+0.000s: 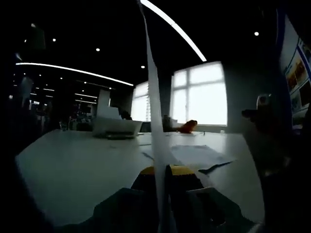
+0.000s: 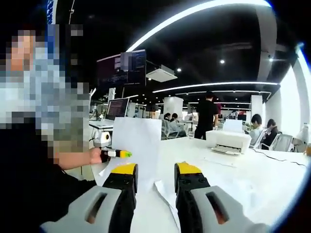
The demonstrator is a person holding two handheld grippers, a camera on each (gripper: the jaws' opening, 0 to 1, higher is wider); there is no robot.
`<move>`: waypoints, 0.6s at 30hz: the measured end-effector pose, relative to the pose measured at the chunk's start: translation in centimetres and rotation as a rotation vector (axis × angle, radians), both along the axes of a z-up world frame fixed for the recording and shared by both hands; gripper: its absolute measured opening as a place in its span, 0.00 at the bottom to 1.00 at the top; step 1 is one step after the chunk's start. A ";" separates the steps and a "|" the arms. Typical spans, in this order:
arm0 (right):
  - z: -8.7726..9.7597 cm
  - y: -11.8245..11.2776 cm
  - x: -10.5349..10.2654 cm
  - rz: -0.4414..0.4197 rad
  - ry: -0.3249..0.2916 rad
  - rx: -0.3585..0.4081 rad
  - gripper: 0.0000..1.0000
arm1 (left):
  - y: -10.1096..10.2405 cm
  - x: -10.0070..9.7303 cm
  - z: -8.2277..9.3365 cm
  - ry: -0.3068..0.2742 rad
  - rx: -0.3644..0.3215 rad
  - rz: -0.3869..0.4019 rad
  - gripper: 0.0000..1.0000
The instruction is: Organize the stack of printing papers by aligning and flattening the scattered papers on the table
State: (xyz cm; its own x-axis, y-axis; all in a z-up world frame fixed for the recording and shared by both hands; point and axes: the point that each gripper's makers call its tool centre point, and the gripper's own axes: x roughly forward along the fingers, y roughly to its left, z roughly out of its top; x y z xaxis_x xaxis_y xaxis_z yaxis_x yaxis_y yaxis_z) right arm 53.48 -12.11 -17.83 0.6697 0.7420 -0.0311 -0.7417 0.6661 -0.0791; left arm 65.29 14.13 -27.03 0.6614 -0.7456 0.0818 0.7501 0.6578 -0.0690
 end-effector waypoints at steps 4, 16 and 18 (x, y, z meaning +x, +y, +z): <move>-0.8 -0.4 0.0 -0.020 0.014 -0.018 0.28 | 0.3 0.1 -0.1 -0.016 0.012 0.005 0.06; -2.3 -2.5 -0.1 -0.088 0.050 -0.025 0.31 | 1.4 -0.3 0.7 -0.022 -0.068 0.014 0.06; -2.8 -3.0 0.1 -0.109 0.058 -0.036 0.32 | 1.2 -0.4 0.6 -0.020 -0.060 0.011 0.06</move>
